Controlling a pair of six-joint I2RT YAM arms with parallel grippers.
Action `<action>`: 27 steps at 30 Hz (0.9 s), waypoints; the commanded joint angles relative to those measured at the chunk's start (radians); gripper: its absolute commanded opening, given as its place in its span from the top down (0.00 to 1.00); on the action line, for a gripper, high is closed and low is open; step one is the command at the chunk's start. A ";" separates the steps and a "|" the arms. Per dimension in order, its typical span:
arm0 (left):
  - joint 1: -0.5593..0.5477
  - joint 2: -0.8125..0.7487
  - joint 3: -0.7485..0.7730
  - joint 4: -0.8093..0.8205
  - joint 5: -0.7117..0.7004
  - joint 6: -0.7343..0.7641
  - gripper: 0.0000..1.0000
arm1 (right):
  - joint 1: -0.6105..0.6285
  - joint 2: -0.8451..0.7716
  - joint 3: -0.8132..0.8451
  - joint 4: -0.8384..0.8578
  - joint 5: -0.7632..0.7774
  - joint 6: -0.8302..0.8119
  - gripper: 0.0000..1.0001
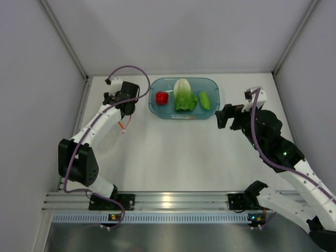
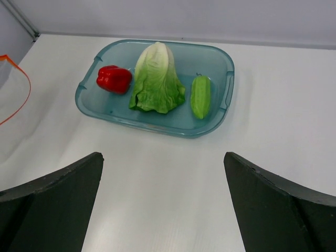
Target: Open the zip-top bag and remove the fake food
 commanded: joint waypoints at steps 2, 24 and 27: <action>0.003 -0.004 0.063 0.006 0.075 -0.044 0.59 | -0.013 -0.022 0.014 -0.100 0.039 -0.011 0.00; 0.004 -0.562 -0.033 0.012 0.321 -0.045 0.02 | -0.012 -0.133 0.018 -0.204 0.254 -0.040 0.01; 0.004 -0.710 -0.094 0.019 0.376 0.004 0.02 | -0.013 -0.152 0.023 -0.229 0.250 -0.043 0.01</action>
